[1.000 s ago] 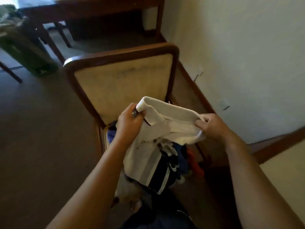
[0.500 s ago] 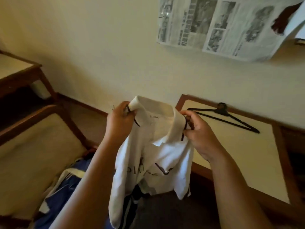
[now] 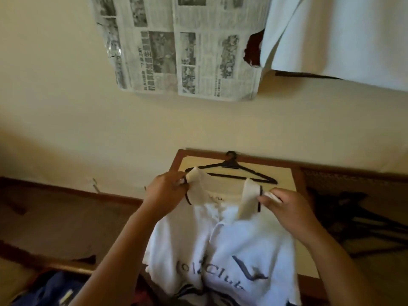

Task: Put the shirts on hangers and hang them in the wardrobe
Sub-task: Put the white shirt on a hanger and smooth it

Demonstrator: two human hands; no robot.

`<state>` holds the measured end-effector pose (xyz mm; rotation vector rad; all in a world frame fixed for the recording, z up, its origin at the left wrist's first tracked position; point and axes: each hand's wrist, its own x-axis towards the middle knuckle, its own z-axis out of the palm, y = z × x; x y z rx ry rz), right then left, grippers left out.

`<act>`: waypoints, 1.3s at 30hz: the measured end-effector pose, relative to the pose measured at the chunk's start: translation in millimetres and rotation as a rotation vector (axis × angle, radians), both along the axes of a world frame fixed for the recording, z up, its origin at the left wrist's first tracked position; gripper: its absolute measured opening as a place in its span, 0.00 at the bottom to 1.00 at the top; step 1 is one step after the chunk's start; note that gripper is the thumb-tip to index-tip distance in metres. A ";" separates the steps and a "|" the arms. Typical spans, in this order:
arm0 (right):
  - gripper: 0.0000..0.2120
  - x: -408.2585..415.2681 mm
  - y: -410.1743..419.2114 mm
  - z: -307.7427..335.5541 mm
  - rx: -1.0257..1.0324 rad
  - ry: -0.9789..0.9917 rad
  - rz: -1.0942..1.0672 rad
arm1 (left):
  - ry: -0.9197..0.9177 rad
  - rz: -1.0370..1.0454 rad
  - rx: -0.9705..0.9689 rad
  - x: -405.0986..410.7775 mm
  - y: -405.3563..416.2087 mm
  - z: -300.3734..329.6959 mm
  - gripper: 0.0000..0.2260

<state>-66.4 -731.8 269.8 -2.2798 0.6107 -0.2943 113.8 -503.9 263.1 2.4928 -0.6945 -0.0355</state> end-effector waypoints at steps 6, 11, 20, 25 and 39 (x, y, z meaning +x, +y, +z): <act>0.07 8.4 -59.7 18.2 0.174 0.014 -0.007 | 0.196 -0.167 -0.072 29.1 -26.2 4.2 0.05; 0.04 49.2 -92.7 -17.6 -0.207 -0.044 -0.184 | 0.051 -0.106 -0.011 80.2 -60.6 -42.1 0.08; 0.15 105.8 -125.7 -60.3 -0.136 0.001 -0.312 | 0.143 -0.018 -0.122 132.4 -104.2 -73.6 0.08; 0.05 119.4 -175.2 -47.9 0.101 0.315 -0.103 | 0.289 -0.197 -0.030 177.9 -119.1 -73.4 0.06; 0.22 184.1 -242.5 -129.8 0.031 0.224 -0.235 | 0.183 0.060 0.361 240.4 -139.4 -119.7 0.12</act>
